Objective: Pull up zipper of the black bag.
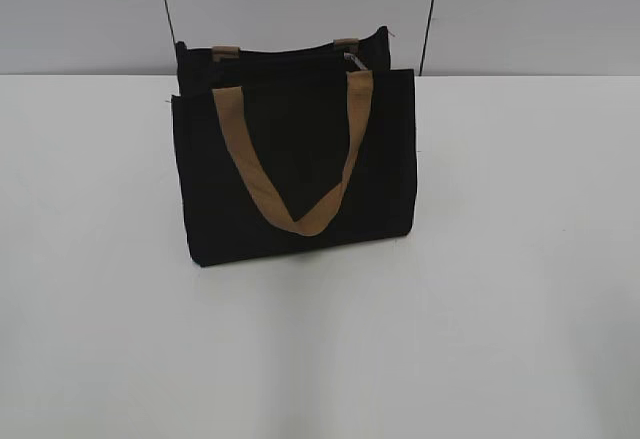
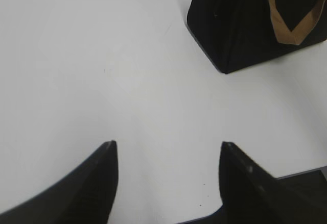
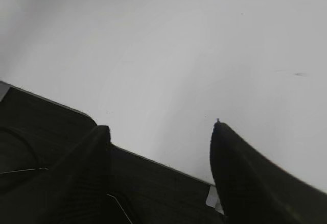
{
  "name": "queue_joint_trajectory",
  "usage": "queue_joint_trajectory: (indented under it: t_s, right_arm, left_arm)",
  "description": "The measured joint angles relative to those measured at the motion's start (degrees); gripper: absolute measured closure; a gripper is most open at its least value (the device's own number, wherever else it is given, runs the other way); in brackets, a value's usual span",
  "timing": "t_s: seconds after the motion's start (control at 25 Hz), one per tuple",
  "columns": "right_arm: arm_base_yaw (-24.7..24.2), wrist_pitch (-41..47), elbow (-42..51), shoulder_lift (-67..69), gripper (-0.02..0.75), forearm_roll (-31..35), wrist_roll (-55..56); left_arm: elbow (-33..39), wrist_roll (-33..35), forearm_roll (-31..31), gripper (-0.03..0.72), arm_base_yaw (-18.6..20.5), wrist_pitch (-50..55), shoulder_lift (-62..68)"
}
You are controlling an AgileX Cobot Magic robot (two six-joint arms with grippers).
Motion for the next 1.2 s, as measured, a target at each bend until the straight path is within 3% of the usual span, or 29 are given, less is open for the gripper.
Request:
queue_joint_trajectory:
  t_s: [0.68, 1.2]
  right_arm:
    - [-0.23, 0.00, 0.00, -1.30, 0.272, 2.95, 0.10]
    - [-11.20, 0.00, 0.07, -10.86, 0.272, 3.06, 0.11]
  left_arm:
    - [0.00, 0.00, 0.00, 0.220, 1.22, 0.00, 0.00]
    - [0.00, 0.00, 0.00, 0.220, 9.27, 0.00, 0.00]
